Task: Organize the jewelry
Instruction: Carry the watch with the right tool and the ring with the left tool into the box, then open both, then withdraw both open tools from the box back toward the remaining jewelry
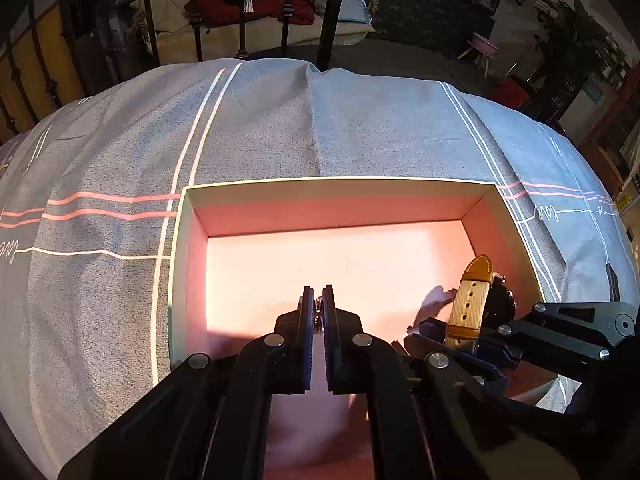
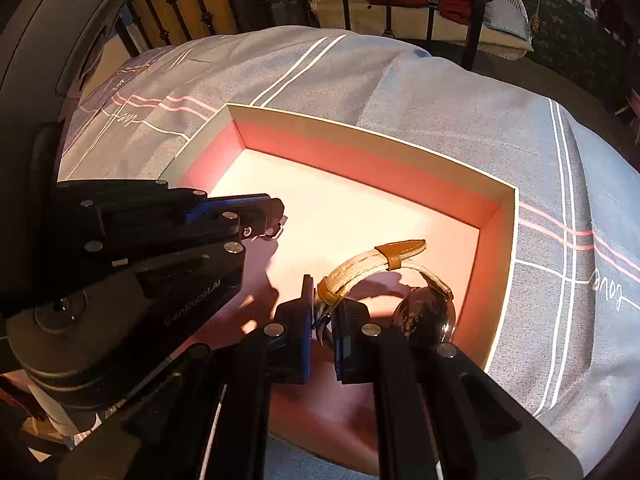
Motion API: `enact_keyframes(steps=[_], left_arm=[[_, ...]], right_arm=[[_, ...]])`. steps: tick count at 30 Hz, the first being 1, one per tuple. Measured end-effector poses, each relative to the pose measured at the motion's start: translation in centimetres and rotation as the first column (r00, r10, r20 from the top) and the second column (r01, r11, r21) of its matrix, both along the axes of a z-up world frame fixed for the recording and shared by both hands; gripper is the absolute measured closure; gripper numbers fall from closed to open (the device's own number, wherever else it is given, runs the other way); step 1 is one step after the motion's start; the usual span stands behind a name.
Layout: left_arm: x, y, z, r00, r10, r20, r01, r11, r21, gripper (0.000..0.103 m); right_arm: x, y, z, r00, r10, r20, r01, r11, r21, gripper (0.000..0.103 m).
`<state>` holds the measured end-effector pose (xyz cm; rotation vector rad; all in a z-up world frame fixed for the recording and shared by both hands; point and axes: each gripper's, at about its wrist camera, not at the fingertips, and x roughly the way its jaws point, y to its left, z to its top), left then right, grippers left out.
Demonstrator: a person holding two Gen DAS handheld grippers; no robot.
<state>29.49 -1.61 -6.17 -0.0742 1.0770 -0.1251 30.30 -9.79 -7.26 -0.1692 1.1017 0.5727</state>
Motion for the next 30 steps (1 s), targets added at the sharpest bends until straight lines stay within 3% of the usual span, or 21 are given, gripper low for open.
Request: enact_keyframes(steps=[11,13,14,15,20,27,28,30], left_arm=[[-0.5,-0.3,0.0,1.000,0.003,0.006,-0.003,1.000,-0.004,0.097],[-0.7,-0.3,0.2,1.000,0.000,0.010,0.000,1.000,-0.001,0.096],[-0.9,-0.3,0.4,1.000,-0.006,0.014,0.006,1.000,0.001,0.092],[-1.1,-0.3,0.6,1.000,-0.014,0.020,0.014,1.000,0.000,0.090],[-1.8,-0.1,2.2,0.998,-0.015,0.059,0.015,1.000,0.004,0.066],[-4.0,1.4,5.9,0.989,-0.004,0.145,0.008,1.000,-0.024,0.061],[-4.6,1.6,6.5,0.987,-0.006,0.163,0.011,1.000,-0.029,0.058],[-6.5,2.0,7.4,0.980,-0.011,0.197,0.018,0.999,-0.037,0.049]], right_arm=[[-0.5,0.2,-0.2,1.000,0.014,0.015,-0.014,1.000,-0.010,0.093],[-0.8,-0.2,0.3,1.000,0.008,0.030,-0.008,1.000,0.002,0.084],[-1.0,-0.4,0.7,0.999,0.002,0.045,-0.002,1.000,0.002,0.063],[-1.3,-0.5,1.1,0.998,0.002,0.063,-0.002,1.000,0.007,0.049],[-2.2,-1.0,3.2,0.993,-0.008,0.118,0.007,1.000,0.006,0.046],[-5.2,-4.4,7.8,0.970,-0.096,0.224,0.071,0.990,0.119,0.044],[-6.2,-5.3,8.6,0.960,-0.124,0.252,0.089,0.985,0.144,0.041],[-8.5,-7.3,10.0,0.925,-0.195,0.326,0.133,0.970,0.204,0.013]])
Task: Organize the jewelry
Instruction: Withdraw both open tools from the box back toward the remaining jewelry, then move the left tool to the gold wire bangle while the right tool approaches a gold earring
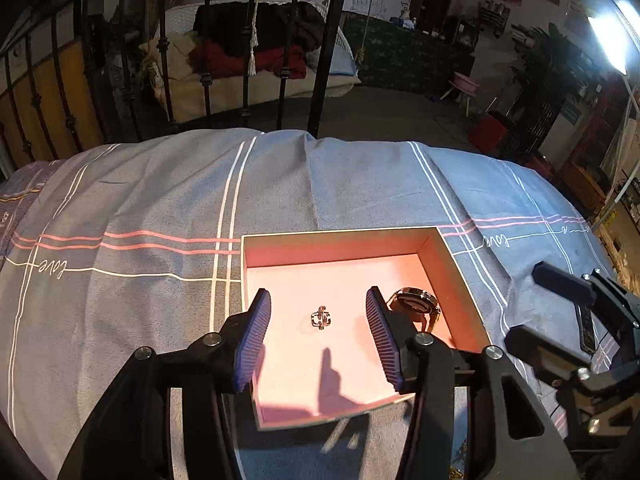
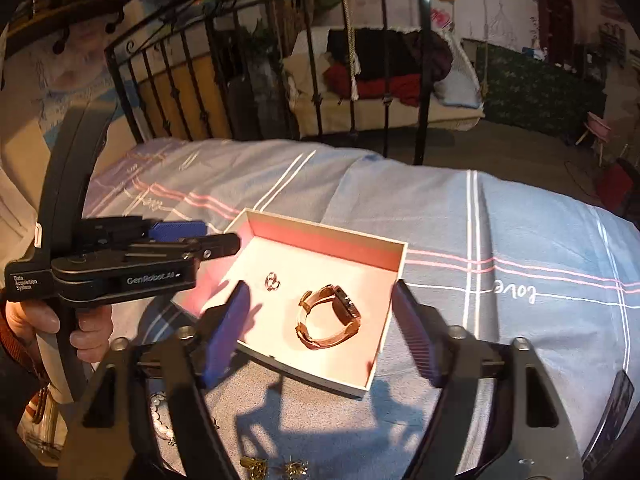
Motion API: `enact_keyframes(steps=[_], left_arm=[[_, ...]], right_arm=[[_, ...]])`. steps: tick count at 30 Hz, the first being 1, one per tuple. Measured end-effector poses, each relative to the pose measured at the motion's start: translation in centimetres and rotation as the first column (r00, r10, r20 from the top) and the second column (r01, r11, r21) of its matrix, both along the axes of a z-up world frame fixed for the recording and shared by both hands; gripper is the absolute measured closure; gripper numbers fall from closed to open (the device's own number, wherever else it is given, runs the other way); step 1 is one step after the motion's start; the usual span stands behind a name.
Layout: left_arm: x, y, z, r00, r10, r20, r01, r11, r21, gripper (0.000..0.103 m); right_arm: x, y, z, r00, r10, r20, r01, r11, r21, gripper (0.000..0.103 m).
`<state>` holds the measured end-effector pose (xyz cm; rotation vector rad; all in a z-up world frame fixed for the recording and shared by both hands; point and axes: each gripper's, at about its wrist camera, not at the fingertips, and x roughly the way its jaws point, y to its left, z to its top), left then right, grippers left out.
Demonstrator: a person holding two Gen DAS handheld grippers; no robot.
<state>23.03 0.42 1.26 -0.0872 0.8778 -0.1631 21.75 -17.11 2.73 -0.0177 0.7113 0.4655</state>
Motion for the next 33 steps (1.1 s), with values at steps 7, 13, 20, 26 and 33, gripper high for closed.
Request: enact_keyframes(steps=[7,13,20,26,33], left_arm=[[-8.7,0.2,-2.5,0.999,-0.032,0.030,0.033,0.999,-0.042,0.042],[-15.0,0.0,-6.2,1.000,0.004,0.017,-0.005,0.999,0.042,0.042],[-16.1,1.3,-7.5,0.999,0.042,-0.030,-0.040,0.997,0.059,0.047],[-14.8,0.6,-8.2,0.998,0.050,-0.046,-0.043,0.990,0.133,0.047],[-14.0,-0.9,-8.3,0.999,-0.021,-0.038,0.027,0.987,0.159,0.090]], right_arm=[[-5.8,-5.5,-2.6,0.986,-0.165,-0.009,0.164,0.976,0.140,0.008],[-10.1,-5.3,-7.8,0.980,-0.176,-0.092,0.188,0.973,0.132,0.025],[-11.9,-4.3,-10.7,0.983,-0.127,-0.135,0.143,0.982,0.123,0.025],[-12.3,-4.2,-11.1,0.984,-0.114,-0.139,0.132,0.983,0.130,0.025],[-12.6,-4.0,-11.1,0.985,-0.107,-0.137,0.125,0.984,0.124,0.023]])
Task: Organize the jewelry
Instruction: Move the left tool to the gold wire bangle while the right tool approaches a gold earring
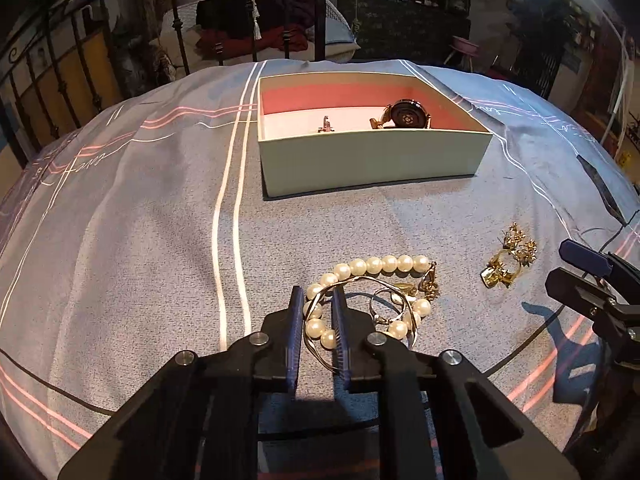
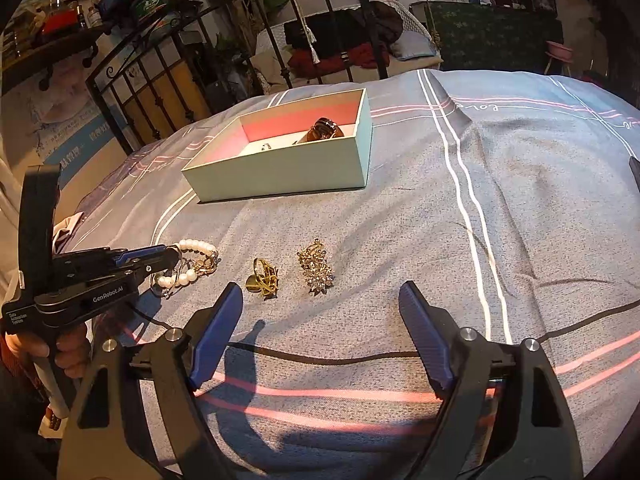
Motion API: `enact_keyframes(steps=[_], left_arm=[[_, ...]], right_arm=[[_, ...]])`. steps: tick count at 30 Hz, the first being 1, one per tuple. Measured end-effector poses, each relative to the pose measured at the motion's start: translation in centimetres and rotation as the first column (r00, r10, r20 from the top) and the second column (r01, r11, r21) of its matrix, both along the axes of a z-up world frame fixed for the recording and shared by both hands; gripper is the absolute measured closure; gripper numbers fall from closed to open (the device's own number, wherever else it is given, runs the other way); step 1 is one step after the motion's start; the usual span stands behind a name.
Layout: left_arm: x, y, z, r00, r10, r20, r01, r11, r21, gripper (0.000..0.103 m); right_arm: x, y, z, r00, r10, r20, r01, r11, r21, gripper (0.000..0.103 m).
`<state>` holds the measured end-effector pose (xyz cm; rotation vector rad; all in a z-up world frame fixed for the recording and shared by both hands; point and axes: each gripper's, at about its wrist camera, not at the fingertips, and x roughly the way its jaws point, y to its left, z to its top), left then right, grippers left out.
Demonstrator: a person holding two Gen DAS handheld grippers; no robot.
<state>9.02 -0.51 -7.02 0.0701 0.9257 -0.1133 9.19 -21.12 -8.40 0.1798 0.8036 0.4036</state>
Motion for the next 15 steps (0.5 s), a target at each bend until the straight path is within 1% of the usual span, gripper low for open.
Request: enact_keyframes(steps=[2,6,9,11,13,14,15], left_arm=[[-0.1,0.2,0.1,1.000,-0.010,0.010,0.010,1.000,-0.019,0.094],[-0.4,1.1,0.6,1.000,-0.010,0.020,0.013,0.993,-0.114,0.094],[-0.7,1.6,1.2,0.999,-0.006,0.040,0.012,0.987,-0.162,0.094],[-0.9,1.9,1.6,0.999,0.001,0.046,0.009,0.980,-0.200,0.094],[-1.1,2.3,2.0,0.998,0.003,0.059,0.013,0.966,-0.258,0.094],[-1.1,2.3,2.2,0.998,0.007,0.059,0.009,0.963,-0.268,0.094],[-1.1,2.3,2.3,0.998,0.013,0.061,0.003,0.966,-0.258,0.094]], right_arm=[[0.0,0.1,0.0,1.000,0.002,-0.002,-0.002,1.000,-0.001,0.022],[0.0,0.3,0.1,1.000,0.007,0.000,-0.007,1.000,-0.014,0.020],[-0.1,0.4,0.1,1.000,0.008,0.000,-0.008,1.000,-0.015,0.020],[0.0,0.4,0.0,1.000,0.009,-0.001,-0.009,1.000,-0.017,0.020],[-0.1,0.5,0.0,1.000,0.012,-0.002,-0.012,1.000,-0.026,0.020],[-0.1,0.6,0.0,1.000,0.012,-0.002,-0.012,1.000,-0.028,0.020],[-0.1,0.6,-0.1,1.000,0.012,-0.003,-0.012,1.000,-0.029,0.020]])
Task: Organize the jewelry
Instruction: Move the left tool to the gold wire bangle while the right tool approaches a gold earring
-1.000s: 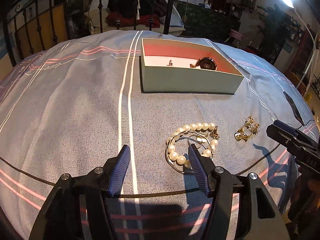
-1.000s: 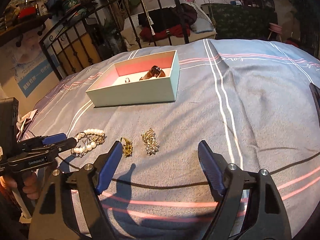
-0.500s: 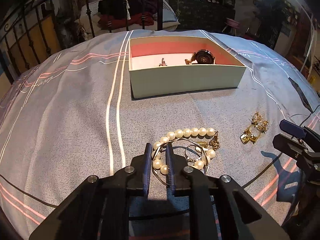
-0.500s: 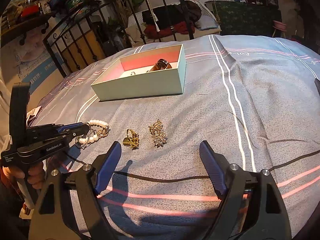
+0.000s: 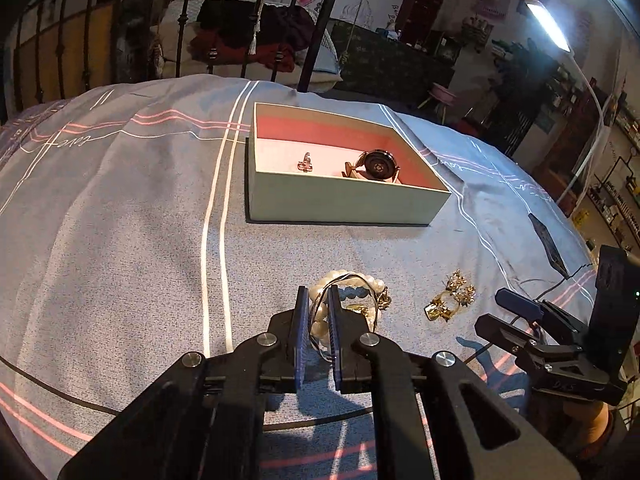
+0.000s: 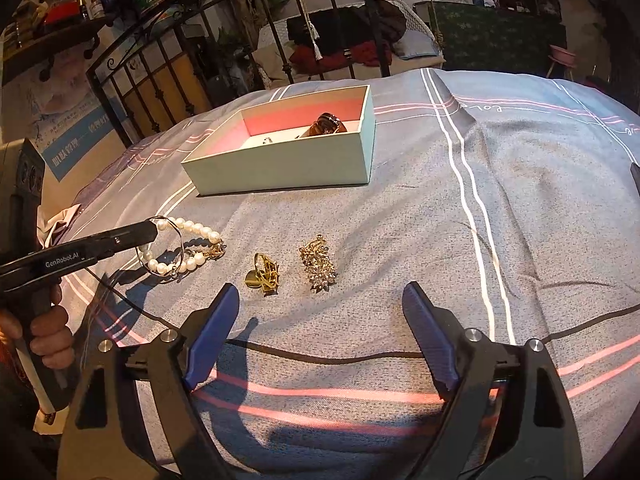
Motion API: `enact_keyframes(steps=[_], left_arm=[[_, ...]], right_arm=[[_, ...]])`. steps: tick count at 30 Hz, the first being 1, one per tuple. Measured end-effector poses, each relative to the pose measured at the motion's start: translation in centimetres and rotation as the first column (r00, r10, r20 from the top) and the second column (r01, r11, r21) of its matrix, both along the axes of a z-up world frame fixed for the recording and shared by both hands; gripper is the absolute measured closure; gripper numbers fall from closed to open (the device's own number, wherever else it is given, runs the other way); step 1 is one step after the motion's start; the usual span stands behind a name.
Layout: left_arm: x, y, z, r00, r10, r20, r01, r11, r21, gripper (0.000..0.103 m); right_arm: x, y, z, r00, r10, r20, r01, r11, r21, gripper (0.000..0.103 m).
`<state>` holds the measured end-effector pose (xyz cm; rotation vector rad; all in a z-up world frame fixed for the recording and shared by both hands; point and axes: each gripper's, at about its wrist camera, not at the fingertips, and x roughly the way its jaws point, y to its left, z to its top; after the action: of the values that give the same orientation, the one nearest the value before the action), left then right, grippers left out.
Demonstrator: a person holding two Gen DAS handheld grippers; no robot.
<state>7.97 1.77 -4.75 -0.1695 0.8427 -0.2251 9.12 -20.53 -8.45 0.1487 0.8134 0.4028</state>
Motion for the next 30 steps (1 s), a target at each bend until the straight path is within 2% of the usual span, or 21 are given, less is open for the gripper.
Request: enact_keyframes(steps=[10,15,23,27,30], left_arm=[[-0.6,-0.4,1.5,0.998,-0.035,0.052,0.037,0.999,-0.036,0.094],[0.2,0.3,0.0,1.000,0.011,-0.007,-0.011,1.000,0.013,0.094],[0.1,0.8,-1.1,0.999,0.027,-0.028,-0.026,0.999,0.047,0.092],[0.1,0.0,-0.8,1.000,-0.011,-0.011,0.011,0.997,0.079,0.085],[0.1,-1.2,-0.3,0.996,-0.086,0.019,0.083,0.985,0.152,0.081]], right_arm=[[0.1,0.2,0.1,1.000,0.007,-0.005,-0.007,1.000,-0.008,0.019],[0.0,0.4,0.1,1.000,0.014,-0.007,-0.014,1.000,-0.010,0.019],[-0.2,0.5,0.1,1.000,0.022,-0.008,-0.022,1.000,-0.014,0.017],[-0.3,0.4,0.1,1.000,0.025,-0.010,-0.025,1.000,-0.010,0.017],[-0.3,0.4,0.1,1.000,0.026,-0.012,-0.026,1.000,-0.006,0.016]])
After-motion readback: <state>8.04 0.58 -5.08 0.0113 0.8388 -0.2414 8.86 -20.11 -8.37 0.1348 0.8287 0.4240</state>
